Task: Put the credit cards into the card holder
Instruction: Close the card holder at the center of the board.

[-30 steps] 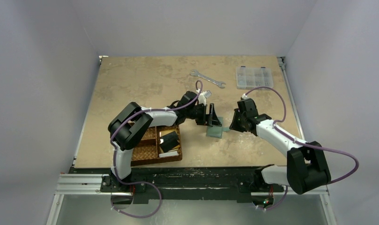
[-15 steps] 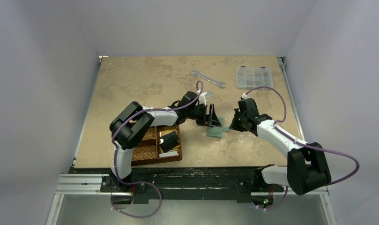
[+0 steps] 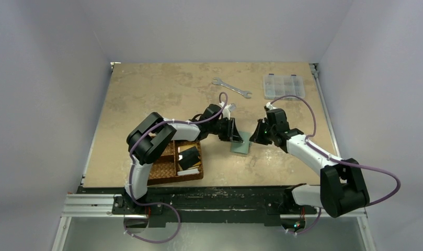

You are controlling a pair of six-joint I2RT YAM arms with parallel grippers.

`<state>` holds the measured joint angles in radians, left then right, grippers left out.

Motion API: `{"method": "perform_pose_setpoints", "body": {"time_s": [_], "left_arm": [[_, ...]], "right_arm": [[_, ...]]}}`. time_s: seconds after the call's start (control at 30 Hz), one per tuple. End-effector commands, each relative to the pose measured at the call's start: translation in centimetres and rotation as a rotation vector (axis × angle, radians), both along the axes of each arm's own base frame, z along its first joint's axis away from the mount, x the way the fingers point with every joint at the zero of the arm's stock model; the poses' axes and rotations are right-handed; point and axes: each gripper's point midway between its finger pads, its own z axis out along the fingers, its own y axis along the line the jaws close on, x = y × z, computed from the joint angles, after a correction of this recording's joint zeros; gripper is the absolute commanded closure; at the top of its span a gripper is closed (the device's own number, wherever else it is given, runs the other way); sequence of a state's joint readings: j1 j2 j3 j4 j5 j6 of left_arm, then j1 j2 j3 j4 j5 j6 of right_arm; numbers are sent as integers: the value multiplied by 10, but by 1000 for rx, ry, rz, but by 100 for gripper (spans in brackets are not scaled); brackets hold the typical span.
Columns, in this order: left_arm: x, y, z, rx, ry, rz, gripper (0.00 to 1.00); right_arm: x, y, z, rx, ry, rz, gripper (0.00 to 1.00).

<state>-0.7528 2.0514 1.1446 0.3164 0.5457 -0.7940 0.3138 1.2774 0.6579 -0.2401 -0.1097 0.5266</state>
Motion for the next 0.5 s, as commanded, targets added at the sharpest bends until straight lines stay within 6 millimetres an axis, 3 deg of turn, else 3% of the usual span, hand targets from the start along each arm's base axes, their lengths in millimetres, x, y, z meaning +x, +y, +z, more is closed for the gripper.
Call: {"method": "perform_pose_setpoints", "body": {"time_s": [0.0,0.2,0.33,0.47], "left_arm": [[5,8,-14,29,-21,43,81],[6,19,-30,92,-13,84,99],[6,22,-35,114,-8,100,100],[6,24,-36,123,-7,108,100]], "right_arm": [[10,21,12,89,-76,98,100],[11,34,11,136,-72,157,100],[7,42,6,169,-41,199,100],[5,38,-3,136,0,198,100]]}}
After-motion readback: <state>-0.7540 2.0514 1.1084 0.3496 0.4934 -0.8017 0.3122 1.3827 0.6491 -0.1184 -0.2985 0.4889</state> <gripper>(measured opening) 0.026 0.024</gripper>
